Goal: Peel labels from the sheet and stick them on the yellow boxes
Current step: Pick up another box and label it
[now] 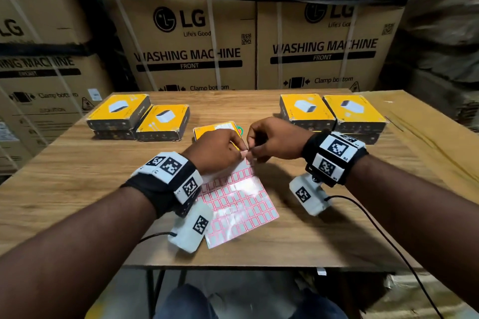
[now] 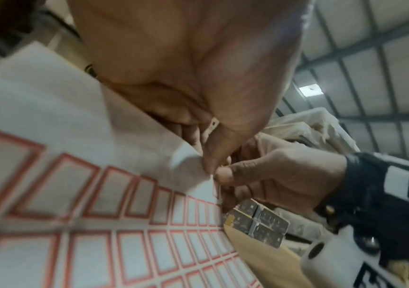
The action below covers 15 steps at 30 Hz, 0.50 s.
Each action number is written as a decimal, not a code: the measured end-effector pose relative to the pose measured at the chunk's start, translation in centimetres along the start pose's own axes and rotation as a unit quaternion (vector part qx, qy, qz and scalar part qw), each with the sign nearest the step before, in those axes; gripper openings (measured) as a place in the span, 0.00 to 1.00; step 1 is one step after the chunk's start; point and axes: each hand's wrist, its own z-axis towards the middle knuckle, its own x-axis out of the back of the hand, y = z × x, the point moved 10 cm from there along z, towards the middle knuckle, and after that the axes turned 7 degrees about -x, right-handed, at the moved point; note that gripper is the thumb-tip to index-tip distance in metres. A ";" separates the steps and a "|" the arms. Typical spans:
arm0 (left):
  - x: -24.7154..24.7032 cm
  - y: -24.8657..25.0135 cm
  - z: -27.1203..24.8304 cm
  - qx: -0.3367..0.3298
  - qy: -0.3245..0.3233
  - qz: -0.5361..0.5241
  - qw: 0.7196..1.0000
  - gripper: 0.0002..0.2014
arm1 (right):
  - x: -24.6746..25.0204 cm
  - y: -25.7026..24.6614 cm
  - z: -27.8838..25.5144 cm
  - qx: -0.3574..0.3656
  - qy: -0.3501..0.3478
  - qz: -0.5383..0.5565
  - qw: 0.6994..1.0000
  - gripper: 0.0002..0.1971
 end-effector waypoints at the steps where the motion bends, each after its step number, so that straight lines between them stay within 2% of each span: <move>1: 0.0 -0.5 0.0 0.020 0.007 -0.035 0.999 0.05 | 0.0 -0.1 0.0 0.004 -0.001 0.022 1.000 0.08; 4: -0.3 -1.7 0.0 0.069 0.009 -0.111 0.991 0.08 | -0.2 -0.3 -0.3 0.020 0.003 0.024 1.000 0.06; 8: -0.3 -3.0 0.0 0.104 0.016 -0.154 0.982 0.10 | 0.0 -1.1 -0.9 0.053 0.047 -0.083 0.994 0.16; 11: -0.4 -3.2 -0.2 0.110 0.002 -0.185 0.977 0.13 | 0.1 -1.5 -1.0 0.064 0.068 -0.110 0.990 0.17; 15: -0.4 -3.1 -0.7 0.113 -0.019 -0.218 0.969 0.25 | 0.6 -1.8 -1.5 0.068 0.108 -0.125 0.984 0.14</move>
